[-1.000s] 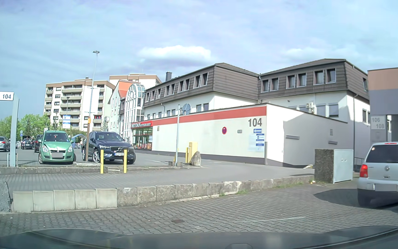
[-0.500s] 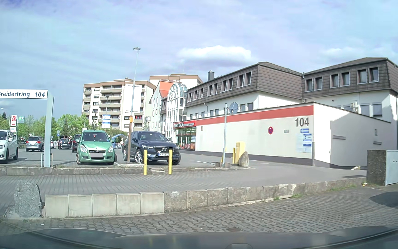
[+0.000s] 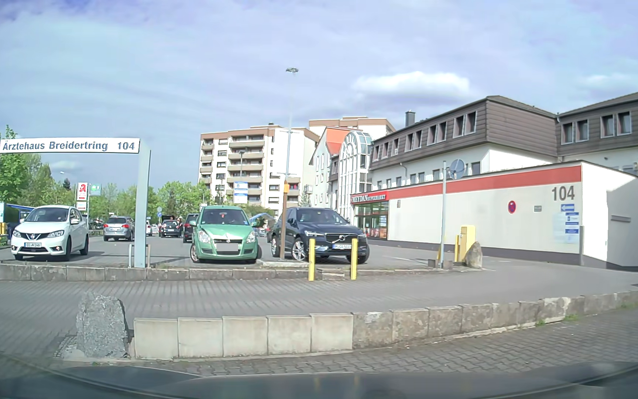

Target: Follow the waypoints while adhering to traffic rules and regulations

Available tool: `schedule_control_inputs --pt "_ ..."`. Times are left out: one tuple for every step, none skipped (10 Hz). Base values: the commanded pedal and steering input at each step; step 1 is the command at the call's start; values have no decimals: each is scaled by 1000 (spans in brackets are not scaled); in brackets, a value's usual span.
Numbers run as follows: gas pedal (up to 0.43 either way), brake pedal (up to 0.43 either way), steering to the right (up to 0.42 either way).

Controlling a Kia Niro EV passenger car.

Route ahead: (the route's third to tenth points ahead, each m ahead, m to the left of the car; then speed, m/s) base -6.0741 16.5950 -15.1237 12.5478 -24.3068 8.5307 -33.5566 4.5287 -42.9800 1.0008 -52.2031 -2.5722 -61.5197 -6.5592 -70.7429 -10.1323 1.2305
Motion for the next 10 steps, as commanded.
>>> schedule_control_inputs --pt "0 183 -973" --pt "0 195 -973" --pt "0 213 -973" --pt "0 213 -974" --pt "0 189 -974" --pt "0 183 -974" --pt "0 165 -975" --pt "0 146 -975" --pt "0 140 -974" --pt "0 134 -975"
